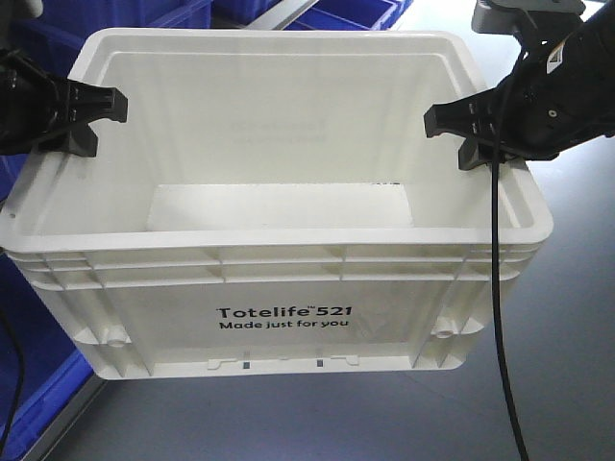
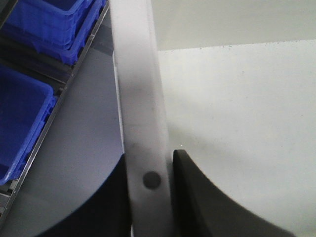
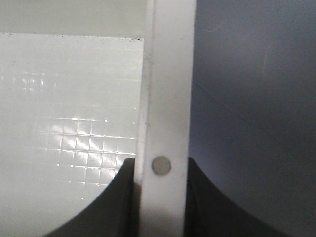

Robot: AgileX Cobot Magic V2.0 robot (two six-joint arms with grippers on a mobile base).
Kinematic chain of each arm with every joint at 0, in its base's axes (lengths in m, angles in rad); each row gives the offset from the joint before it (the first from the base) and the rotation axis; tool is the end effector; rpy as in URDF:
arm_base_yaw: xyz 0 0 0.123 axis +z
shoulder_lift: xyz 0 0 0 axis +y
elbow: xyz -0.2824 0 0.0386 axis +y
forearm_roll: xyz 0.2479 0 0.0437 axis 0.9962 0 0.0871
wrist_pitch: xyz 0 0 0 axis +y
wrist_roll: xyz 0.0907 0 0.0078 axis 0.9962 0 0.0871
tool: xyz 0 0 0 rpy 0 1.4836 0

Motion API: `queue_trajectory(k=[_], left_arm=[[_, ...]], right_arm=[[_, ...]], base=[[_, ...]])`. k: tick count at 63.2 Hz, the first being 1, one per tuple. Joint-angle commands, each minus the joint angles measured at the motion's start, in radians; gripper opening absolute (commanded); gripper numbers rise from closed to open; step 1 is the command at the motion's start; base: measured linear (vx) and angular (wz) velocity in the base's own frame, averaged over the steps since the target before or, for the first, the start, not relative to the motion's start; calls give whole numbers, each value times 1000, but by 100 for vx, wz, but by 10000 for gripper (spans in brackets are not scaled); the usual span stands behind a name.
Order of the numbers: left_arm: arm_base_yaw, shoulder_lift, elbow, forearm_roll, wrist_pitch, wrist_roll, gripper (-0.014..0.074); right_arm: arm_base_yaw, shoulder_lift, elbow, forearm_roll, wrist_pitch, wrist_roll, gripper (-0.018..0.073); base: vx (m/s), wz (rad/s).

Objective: Move bin from left to right shelf
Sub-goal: 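Hold the tote with both grippers while the base turns away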

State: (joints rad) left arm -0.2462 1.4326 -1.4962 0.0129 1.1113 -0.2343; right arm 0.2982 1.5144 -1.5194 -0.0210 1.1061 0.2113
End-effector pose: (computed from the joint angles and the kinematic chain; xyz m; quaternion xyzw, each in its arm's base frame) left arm 0.2873 -0.0711 0.3927 0.0067 0.9538 -0.0653 0.2933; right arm 0.3048 0.0919 0.3747 -0.0437 0.9604 0.0593 0.2686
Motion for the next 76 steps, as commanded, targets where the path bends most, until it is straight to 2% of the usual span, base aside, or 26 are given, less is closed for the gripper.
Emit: queue_trajectory(k=[1, 76], left_arm=[[3, -50, -33, 32, -77, 17, 111], [3, -50, -33, 32, -77, 17, 111]], right_arm=[[-12, -55, -37, -53, -97, -6, 61], [-12, -55, -37, -53, -97, -6, 61]], base=[[11, -42], [15, -45]])
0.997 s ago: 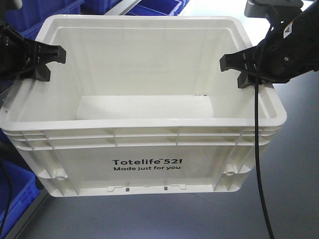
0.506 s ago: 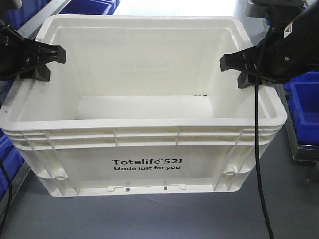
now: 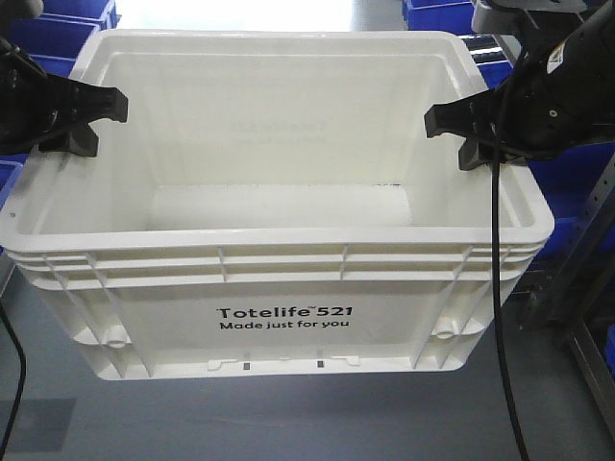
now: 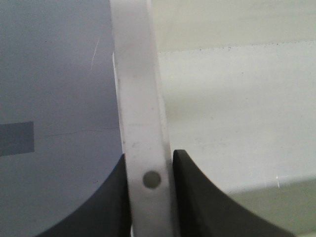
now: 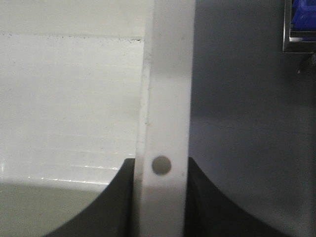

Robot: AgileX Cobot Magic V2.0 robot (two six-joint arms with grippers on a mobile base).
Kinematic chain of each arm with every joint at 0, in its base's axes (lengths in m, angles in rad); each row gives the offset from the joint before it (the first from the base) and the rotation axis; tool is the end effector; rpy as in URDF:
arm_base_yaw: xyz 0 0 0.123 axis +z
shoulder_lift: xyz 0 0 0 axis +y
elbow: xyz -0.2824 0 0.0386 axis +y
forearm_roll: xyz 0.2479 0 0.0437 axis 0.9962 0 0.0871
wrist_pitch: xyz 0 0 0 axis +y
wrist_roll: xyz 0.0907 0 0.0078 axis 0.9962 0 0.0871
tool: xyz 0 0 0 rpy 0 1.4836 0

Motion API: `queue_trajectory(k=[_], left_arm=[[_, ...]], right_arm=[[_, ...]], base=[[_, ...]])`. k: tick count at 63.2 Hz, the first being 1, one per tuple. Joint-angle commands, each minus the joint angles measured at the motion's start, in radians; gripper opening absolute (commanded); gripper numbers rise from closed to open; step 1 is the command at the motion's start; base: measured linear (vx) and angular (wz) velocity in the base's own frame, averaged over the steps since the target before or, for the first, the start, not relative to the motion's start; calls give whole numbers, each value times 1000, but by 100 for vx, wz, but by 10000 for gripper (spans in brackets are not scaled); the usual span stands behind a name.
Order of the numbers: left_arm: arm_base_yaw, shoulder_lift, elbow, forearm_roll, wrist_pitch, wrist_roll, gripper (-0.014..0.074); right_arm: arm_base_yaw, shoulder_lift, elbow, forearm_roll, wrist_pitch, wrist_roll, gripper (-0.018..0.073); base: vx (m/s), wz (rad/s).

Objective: Move bin from left to right shelf
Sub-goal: 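Hold the tote with both grippers while the base turns away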

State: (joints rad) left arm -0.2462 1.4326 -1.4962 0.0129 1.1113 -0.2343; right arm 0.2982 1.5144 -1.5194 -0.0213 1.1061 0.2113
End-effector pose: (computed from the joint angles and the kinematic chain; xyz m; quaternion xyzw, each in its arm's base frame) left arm 0.2873 -0.0711 0.3927 0.0067 0.9538 -0.0653 0.2933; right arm 0.3048 0.0919 0.3747 -0.0437 0.9604 0.0591 0.2686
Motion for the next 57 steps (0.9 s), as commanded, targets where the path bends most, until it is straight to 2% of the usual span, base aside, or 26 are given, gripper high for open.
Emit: queue_trajectory(k=[1, 28, 57], left_arm=[[3, -50, -33, 32, -77, 17, 111], [3, -50, -33, 32, -77, 17, 111], [3, -50, -33, 32, -77, 17, 111]], right_arm=[[-12, -55, -37, -53, -97, -6, 61], [-12, -55, -37, -53, -97, -6, 61], [-12, -55, -37, -53, -97, -6, 61]], base=[[20, -28], [22, -16], [27, 3]])
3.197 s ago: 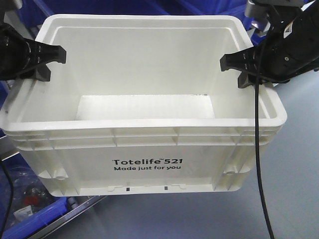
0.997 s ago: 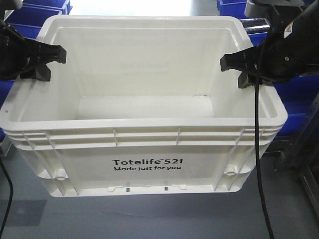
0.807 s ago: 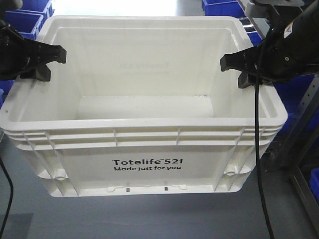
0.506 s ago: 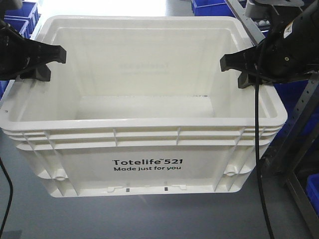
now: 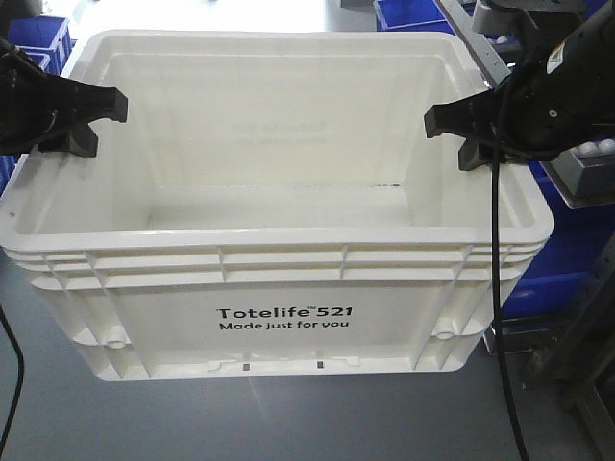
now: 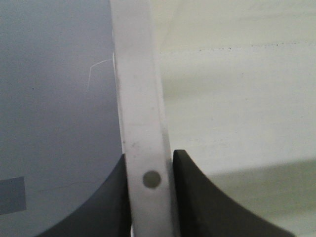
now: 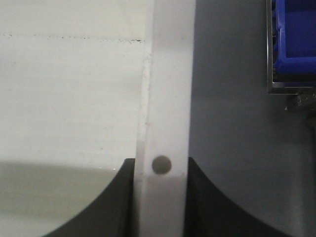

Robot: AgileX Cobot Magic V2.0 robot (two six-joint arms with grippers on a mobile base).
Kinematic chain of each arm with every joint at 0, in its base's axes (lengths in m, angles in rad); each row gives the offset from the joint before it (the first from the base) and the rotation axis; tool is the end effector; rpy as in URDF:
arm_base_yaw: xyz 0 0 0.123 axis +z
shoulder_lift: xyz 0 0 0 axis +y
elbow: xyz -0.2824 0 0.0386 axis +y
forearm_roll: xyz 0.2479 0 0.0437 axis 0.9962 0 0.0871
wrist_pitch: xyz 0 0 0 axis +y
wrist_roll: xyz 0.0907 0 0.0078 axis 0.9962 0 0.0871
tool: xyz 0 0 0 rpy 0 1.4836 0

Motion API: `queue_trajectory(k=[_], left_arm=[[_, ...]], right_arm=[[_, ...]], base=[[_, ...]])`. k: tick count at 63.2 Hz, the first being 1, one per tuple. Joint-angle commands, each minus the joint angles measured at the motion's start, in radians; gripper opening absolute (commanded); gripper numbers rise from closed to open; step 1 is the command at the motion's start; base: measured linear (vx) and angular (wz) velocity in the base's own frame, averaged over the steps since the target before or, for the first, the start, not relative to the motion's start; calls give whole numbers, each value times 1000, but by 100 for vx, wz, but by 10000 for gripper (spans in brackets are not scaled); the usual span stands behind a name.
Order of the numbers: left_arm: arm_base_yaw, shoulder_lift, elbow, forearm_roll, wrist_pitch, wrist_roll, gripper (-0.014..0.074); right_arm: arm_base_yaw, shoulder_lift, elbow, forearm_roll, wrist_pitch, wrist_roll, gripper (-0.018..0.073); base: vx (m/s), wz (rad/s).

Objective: Move bin from left to right shelf
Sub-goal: 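Hold the tote with both grippers while the base turns away, then keep the tote lifted while the base drives to another shelf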

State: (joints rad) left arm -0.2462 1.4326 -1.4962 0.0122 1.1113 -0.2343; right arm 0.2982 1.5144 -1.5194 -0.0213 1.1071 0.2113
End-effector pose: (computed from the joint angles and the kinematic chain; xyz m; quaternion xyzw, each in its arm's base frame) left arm 0.2873 -0.0712 0.3927 0.0066 0.9538 -0.0656 0.2932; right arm 0.3047 0.0918 0.3747 -0.0437 0.9606 0.0590 0.2681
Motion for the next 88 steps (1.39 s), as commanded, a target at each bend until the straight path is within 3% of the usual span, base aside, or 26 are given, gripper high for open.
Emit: queue_trajectory(k=[1, 88], left_arm=[[3, -50, -33, 33, -77, 17, 111], [3, -50, -33, 33, -77, 17, 111]], right_arm=[[-12, -55, -37, -53, -98, -6, 61], [-12, -55, -37, -52, -98, -6, 61]], base=[[30, 7], [36, 0]])
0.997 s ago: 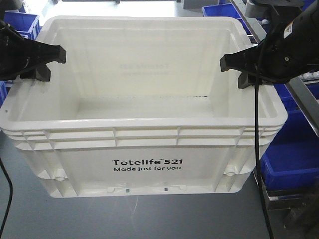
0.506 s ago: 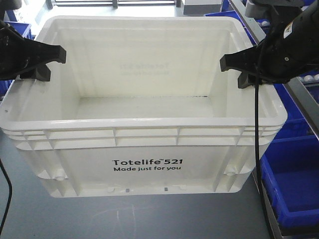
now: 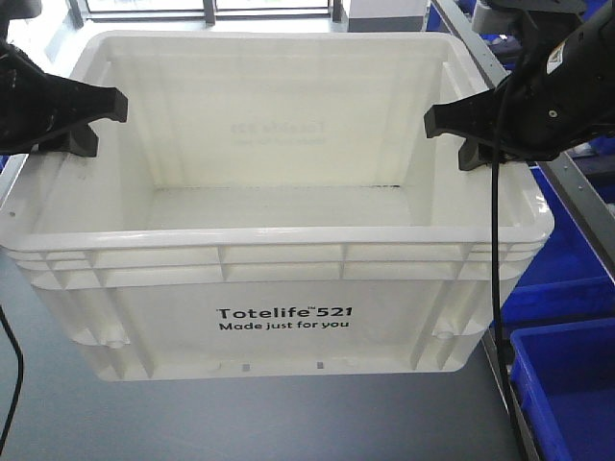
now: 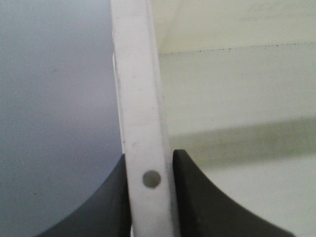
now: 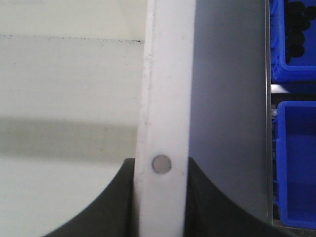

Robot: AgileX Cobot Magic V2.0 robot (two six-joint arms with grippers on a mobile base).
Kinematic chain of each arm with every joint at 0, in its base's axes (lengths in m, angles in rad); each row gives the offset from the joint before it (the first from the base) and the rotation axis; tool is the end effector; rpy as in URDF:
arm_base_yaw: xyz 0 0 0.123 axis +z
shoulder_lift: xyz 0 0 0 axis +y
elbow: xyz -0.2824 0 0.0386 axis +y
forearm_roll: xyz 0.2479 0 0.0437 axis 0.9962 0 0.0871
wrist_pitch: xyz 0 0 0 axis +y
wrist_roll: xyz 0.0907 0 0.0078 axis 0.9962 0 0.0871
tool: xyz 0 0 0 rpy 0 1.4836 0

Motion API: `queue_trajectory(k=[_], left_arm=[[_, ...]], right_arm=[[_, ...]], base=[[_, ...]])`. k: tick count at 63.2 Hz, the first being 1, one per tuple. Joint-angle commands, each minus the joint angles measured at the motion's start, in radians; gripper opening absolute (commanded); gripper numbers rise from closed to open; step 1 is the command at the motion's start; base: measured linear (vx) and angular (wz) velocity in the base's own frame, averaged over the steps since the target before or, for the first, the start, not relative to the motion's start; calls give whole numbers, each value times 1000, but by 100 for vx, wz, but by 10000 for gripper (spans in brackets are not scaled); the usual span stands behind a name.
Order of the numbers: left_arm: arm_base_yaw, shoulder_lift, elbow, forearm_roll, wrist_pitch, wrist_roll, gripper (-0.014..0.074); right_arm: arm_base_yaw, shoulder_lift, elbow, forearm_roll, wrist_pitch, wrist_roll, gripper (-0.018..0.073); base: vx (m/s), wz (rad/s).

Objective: Move bin from left to right shelf
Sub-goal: 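Keep the tote lifted while the base drives to another shelf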

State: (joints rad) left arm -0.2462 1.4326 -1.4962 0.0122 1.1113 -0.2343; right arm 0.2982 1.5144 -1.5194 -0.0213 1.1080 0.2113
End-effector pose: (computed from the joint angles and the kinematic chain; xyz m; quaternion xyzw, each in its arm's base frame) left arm 0.2873 -0.0712 0.3927 0.0066 0.9538 -0.0656 0.2932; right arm 0.3046 0.0918 0.3746 -0.0437 0.9607 0.0589 0.2677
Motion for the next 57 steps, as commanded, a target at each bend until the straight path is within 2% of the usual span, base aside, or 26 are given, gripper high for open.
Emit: queue_trajectory(k=[1, 57], left_arm=[[3, -50, -33, 33, -77, 17, 111], [3, -50, -33, 33, -77, 17, 111]], right_arm=[[-12, -55, -37, -52, -98, -6, 61], [-12, -55, -37, -52, -98, -6, 61]], base=[[36, -1], [38, 3]])
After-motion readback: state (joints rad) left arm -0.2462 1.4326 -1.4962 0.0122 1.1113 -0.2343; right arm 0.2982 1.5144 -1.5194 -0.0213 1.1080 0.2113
